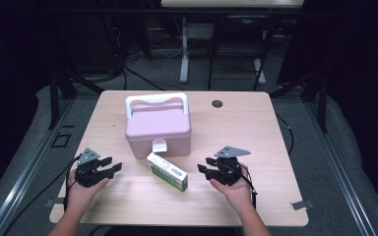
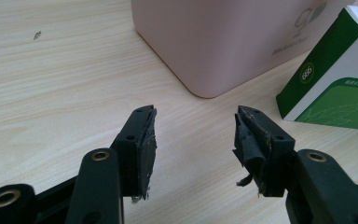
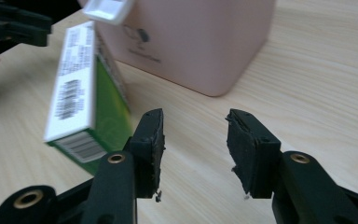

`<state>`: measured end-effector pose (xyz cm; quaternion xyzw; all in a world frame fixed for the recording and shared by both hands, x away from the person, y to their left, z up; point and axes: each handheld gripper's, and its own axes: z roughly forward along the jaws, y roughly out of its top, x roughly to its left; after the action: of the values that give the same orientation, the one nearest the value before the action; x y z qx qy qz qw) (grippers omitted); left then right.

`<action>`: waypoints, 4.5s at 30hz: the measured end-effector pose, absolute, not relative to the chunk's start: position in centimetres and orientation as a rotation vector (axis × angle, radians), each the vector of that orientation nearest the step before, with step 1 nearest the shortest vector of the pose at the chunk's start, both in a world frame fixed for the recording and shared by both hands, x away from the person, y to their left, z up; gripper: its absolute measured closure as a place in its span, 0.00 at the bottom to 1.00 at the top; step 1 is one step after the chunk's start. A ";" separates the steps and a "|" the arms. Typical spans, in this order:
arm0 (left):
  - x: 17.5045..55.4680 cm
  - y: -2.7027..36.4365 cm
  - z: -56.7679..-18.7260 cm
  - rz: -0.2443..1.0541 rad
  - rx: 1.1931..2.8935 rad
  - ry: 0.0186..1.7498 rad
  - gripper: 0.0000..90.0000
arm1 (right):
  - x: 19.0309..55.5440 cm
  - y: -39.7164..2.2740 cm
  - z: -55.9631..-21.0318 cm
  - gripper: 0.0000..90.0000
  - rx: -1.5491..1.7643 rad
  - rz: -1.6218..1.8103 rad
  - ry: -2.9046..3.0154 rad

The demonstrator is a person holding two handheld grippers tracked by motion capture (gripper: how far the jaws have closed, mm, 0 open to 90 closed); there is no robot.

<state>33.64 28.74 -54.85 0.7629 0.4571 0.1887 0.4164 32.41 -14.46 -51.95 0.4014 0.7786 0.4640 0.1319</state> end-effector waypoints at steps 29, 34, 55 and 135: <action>33.4 28.8 -54.8 0.496 1.914 1.158 0.53 | 31.0 -8.8 -50.8 0.58 0.946 1.415 2.436; 33.4 29.0 -54.9 0.494 1.911 1.165 0.53 | 31.3 -7.6 -51.6 0.57 0.934 1.361 2.456; 33.3 29.6 -54.8 0.492 1.880 1.188 0.53 | 30.4 -9.7 -51.4 0.68 0.933 1.254 2.515; 33.7 29.5 -54.8 0.419 1.871 1.202 0.57 | 31.7 -25.0 -48.7 0.62 1.165 1.208 2.045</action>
<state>33.66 29.52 -54.85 0.7484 0.4806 0.1676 0.4252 31.67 -24.98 -48.67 0.4270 0.7494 0.4427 0.2453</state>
